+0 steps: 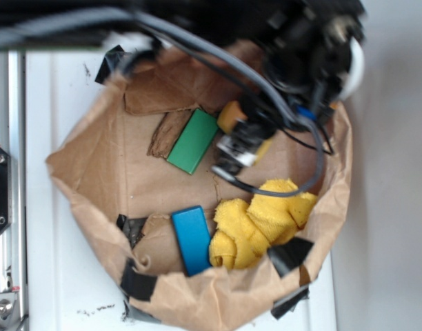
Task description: Grab the green sponge.
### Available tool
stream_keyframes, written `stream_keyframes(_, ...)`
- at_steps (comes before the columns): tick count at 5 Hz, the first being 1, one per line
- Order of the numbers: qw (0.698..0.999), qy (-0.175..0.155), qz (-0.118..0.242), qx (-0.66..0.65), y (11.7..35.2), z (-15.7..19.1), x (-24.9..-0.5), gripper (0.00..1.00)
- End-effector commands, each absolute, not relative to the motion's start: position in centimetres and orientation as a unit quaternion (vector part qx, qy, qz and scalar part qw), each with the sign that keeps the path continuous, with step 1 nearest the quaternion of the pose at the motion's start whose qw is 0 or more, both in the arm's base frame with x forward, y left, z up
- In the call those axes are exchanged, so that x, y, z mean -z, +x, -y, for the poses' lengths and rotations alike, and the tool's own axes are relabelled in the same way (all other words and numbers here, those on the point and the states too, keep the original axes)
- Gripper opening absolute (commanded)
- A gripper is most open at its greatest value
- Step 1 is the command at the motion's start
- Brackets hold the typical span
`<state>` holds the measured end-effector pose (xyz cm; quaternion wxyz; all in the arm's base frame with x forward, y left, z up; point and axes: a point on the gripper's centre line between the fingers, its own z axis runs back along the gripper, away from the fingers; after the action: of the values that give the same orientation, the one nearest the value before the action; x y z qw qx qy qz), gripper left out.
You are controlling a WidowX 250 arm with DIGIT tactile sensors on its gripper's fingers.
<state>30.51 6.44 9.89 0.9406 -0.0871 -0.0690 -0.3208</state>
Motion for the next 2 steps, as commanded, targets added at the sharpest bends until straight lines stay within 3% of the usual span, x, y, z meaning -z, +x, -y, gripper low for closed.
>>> stream_keyframes(1, 0.929, -0.052, 0.108, 0.349, 26.9, -8.2, -10.9, 1.0)
stream_keyframes(2, 0.933, -0.031, 0.1, 0.344, 27.4, -7.9, -8.6, 1.0)
